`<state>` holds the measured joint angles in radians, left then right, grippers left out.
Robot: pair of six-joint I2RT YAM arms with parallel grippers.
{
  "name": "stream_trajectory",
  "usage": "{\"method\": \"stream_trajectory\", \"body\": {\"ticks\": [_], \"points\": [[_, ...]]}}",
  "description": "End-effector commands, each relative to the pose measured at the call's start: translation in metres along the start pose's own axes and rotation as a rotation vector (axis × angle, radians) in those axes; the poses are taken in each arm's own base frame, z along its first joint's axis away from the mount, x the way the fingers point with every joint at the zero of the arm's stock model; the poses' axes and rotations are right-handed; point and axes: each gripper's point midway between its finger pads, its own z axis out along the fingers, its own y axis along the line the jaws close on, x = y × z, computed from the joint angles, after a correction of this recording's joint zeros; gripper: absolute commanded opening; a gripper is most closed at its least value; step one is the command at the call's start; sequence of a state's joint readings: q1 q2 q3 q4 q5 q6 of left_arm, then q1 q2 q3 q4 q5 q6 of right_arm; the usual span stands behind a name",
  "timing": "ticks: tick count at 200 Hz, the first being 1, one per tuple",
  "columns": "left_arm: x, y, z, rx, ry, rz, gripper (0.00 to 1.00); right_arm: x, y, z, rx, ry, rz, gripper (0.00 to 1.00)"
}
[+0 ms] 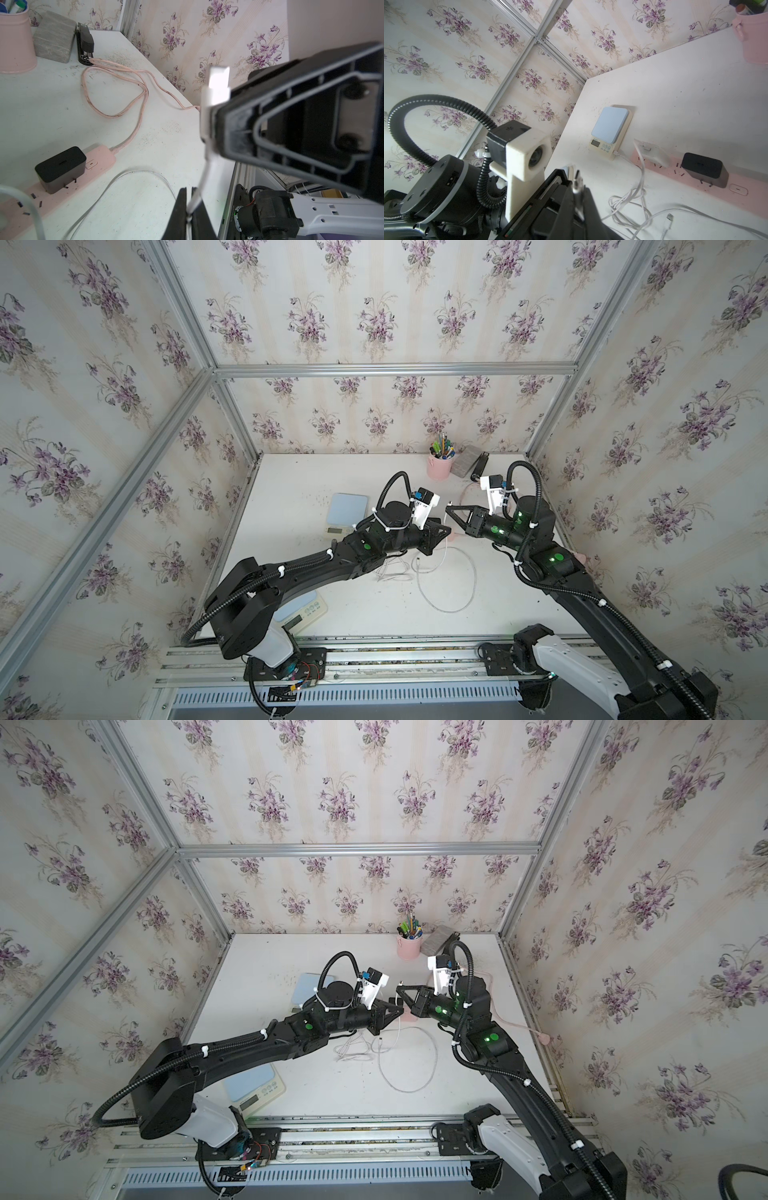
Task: Charge the electronic scale
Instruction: Pick up the charging cable from the center of the board.
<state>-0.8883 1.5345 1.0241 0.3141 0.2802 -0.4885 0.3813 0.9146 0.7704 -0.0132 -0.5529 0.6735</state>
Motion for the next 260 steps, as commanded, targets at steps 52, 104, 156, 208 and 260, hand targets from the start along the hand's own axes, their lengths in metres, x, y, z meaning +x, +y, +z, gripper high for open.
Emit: {"method": "stream_trajectory", "body": {"ticks": [52,104,156,208,260], "points": [[-0.022,-0.009,-0.009,0.013,-0.084,0.024,0.0,0.01,0.015,-0.001,-0.131,0.002,-0.002,0.5],[-0.017,-0.02,-0.01,0.071,-0.055,0.035,0.0,0.02,0.005,0.009,-0.101,0.078,-0.077,0.43],[-0.016,-0.031,-0.017,0.117,-0.041,0.072,0.03,0.029,0.011,0.016,-0.151,0.165,-0.158,0.0],[-0.02,0.003,-0.07,-0.158,-0.026,0.029,0.65,0.002,-0.016,-0.004,0.18,0.087,-0.451,0.0],[-0.054,0.006,-0.106,-0.237,-0.084,-0.279,0.56,0.024,0.003,0.0,0.211,0.132,-0.759,0.0]]}}
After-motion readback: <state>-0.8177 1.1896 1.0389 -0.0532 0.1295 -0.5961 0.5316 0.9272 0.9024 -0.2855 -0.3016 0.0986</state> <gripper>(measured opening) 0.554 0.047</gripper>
